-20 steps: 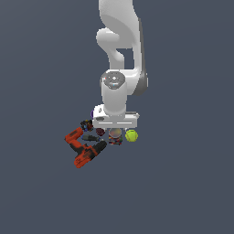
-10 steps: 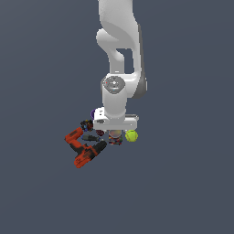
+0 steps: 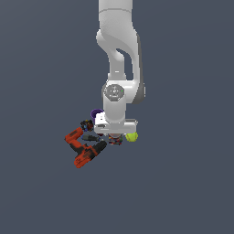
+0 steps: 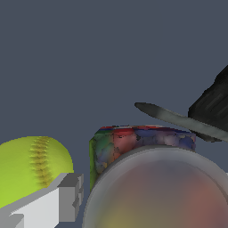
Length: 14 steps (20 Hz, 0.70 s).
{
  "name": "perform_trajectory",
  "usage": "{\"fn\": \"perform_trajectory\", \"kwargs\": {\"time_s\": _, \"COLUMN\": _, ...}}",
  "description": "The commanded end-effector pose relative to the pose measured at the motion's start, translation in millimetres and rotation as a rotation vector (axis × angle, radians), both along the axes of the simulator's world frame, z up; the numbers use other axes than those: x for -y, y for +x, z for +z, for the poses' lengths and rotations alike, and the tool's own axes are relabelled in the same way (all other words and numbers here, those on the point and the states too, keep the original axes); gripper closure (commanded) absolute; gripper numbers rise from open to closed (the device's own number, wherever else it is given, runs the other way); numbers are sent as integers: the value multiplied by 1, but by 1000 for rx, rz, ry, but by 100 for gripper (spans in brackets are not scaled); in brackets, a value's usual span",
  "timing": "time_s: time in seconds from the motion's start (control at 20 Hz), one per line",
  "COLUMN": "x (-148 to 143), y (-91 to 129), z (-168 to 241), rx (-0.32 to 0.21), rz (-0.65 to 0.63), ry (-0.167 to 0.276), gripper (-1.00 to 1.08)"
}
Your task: Pick up a designated object from a clutter of objects.
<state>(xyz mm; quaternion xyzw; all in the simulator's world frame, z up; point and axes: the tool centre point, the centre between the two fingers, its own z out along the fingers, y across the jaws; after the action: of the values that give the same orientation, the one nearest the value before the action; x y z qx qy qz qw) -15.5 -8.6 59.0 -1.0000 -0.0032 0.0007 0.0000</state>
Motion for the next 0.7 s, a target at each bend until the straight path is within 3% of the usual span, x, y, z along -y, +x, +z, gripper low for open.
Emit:
{"fn": "perform_trajectory", "kwargs": {"time_s": 0.0, "x": 0, "y": 0, "z": -1, "rx": 1, "rz": 0, "ry": 0, "gripper": 108}}
{"fn": "perform_trajectory", "kwargs": {"time_s": 0.65, "x": 1, "y": -1, "z": 2, "rx": 1, "rz": 1, "ry": 0, "gripper": 108}}
